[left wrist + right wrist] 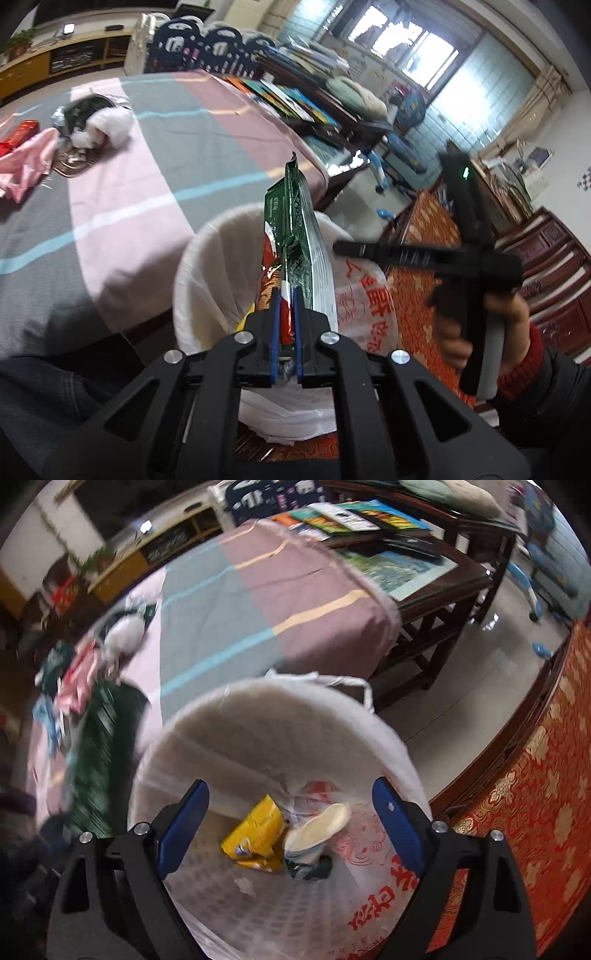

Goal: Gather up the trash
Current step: 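Drop the green packet and the paper cup into the wastebasket with both tools, then grasp the blue mesh with the left tool while the right tool reaches for the pink wrapper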

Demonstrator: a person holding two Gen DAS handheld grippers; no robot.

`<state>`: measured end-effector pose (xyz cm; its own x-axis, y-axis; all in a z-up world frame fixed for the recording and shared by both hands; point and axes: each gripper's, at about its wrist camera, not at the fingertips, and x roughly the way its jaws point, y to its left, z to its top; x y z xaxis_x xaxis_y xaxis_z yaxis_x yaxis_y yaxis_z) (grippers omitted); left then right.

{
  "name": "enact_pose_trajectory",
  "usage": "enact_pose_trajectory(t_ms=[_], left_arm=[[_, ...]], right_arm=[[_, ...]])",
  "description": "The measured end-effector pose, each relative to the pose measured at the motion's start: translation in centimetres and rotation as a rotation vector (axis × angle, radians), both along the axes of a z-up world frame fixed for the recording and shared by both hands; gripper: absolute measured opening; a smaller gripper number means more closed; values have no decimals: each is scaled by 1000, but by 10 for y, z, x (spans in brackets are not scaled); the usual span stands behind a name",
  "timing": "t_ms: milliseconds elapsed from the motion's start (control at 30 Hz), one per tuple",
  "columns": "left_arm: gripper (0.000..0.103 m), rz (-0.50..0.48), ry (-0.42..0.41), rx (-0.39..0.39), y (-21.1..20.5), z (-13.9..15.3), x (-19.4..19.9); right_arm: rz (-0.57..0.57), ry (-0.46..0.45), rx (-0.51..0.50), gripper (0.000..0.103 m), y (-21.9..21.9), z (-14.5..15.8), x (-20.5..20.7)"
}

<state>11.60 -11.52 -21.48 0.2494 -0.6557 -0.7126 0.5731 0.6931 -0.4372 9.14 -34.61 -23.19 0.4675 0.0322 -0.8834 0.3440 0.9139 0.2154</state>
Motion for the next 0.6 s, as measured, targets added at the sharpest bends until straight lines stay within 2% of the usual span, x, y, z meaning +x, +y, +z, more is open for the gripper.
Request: enact_pose_trajectory(t_ms=[67,100,167,200,233,333,400,500,600], left_arm=[[6,-37,27,22,-6,-10,-3],[10,-56,41,38,-11,-16,-3],[33,-84,52,69,-18,-24,-5],[55,-87,54,80,-20,-26,-5],[67,-80,54,91,-20,-28,-4],[76,-30,28,80,-7,-23,4],[79,56,-13,81,12,-15,14],[79,242,-82,91,63,-3,41],[78,514,-170,186,132,8,78]], right_arm=[[-93,-43,-9,88,-14,10,-6],[-128,-58,-8,88,-21,14,-7],[-179,-81,10,88,-31,19,-10],[-188,-84,18,88,-34,20,-9],[-193,-84,20,88,-35,21,-8],[-186,-84,13,88,-29,20,-6],[-169,-79,9,88,-23,19,-3],[-130,-73,-6,88,-9,18,6],[-89,-74,-31,88,8,20,17]])
